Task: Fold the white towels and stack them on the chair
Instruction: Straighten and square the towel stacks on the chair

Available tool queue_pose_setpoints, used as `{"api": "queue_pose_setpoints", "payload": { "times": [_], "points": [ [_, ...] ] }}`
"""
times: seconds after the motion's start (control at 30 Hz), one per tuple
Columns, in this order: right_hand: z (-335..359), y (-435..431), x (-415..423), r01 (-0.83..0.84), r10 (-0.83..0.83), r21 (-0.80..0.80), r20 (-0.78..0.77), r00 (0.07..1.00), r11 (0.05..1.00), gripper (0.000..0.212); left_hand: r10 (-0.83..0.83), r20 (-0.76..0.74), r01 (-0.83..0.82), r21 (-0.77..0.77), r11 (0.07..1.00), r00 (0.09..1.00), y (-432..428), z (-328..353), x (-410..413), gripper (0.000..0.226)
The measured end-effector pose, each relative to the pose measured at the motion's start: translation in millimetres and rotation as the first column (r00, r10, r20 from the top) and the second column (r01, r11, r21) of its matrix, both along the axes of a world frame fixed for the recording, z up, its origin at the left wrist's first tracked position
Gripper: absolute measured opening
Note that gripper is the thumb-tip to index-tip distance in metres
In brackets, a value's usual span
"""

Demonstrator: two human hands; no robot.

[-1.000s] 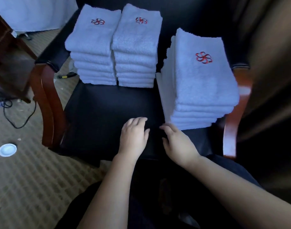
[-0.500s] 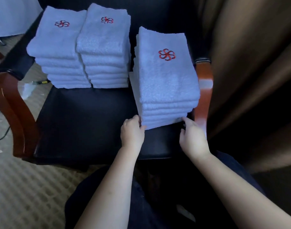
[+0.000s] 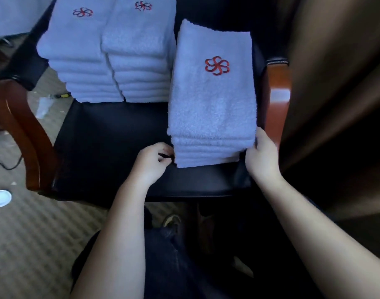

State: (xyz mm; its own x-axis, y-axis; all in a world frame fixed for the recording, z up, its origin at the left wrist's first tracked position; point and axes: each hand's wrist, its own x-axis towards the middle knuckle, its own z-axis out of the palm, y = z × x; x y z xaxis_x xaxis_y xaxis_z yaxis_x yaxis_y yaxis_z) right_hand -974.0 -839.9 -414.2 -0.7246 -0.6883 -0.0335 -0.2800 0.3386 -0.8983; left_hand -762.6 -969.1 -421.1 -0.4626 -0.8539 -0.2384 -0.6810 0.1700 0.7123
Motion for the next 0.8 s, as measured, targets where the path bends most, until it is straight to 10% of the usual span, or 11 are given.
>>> {"api": "queue_pose_setpoints", "payload": {
  "times": [0.33,0.8],
  "points": [
    [44.4,-43.4,-35.0,-0.102,0.250,-0.278,0.571,0.782,0.955,0.046,0.228,-0.209,-0.160,0.296,0.942,0.951,-68.3,98.4,-54.3,0.068],
    [77.7,-119.8,-58.9,-0.194,0.300,-0.234,0.620,0.725,0.953,0.028,0.218,-0.279,-0.046,0.514,0.857,0.935,-78.4,86.9,-75.9,0.093]
  ]
}}
